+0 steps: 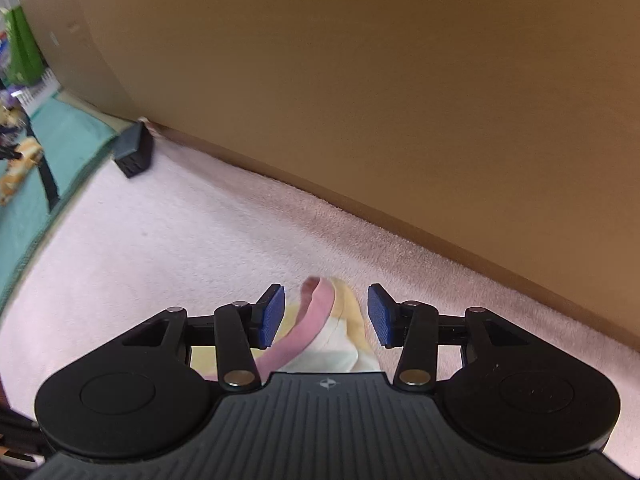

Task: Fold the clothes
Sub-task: 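Lift the shirt by collar and hem with both grippers, shaking it out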

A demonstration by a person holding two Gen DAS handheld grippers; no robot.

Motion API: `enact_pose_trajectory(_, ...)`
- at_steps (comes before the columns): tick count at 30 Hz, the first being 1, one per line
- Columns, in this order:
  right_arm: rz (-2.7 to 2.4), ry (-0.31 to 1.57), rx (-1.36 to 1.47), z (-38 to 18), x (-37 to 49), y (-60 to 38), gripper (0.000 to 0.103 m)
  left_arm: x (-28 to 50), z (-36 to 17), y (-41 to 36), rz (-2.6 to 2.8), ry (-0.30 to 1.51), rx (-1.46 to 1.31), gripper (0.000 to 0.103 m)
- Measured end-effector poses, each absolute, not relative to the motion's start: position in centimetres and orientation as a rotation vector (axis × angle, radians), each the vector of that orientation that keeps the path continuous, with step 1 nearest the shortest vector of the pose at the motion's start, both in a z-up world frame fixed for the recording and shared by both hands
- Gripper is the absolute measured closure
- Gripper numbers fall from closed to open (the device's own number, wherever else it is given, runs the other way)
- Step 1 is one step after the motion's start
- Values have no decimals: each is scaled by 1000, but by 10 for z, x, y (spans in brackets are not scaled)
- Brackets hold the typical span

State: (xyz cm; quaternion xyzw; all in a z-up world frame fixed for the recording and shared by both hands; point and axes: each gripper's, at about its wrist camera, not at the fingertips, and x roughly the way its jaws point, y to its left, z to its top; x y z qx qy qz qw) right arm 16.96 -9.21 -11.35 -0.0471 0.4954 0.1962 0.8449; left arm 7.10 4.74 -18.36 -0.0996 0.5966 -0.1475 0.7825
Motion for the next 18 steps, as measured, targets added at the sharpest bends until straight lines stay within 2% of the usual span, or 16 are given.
enact_pose_trajectory(1,399,1066,-111,-119,175,-88,53,73,-185,47,-318,1293,-216,103)
enact_pose_trajectory(2,387,1090,-119,-124,180,-85,61,74,-188,47,-316,1300,-221,99)
enact_pose_trajectory(3,380,1110,-117,-128,183,-84,73,76,-191,47,-313,1307,-226,96)
enact_pose_trajectory(4,383,1128,-97,-130,184,-85,96,78,-195,47,-310,1313,-229,88)
enact_pose_trajectory(8,351,1045,38,-109,150,-112,96,82,-206,42,-298,1314,-207,88)
enact_pose_trajectory(11,320,960,140,-91,120,-135,96,81,-205,38,-293,1293,-178,103)
enact_pose_trajectory(18,250,758,328,-41,33,-190,96,75,-187,38,-261,1213,-186,103)
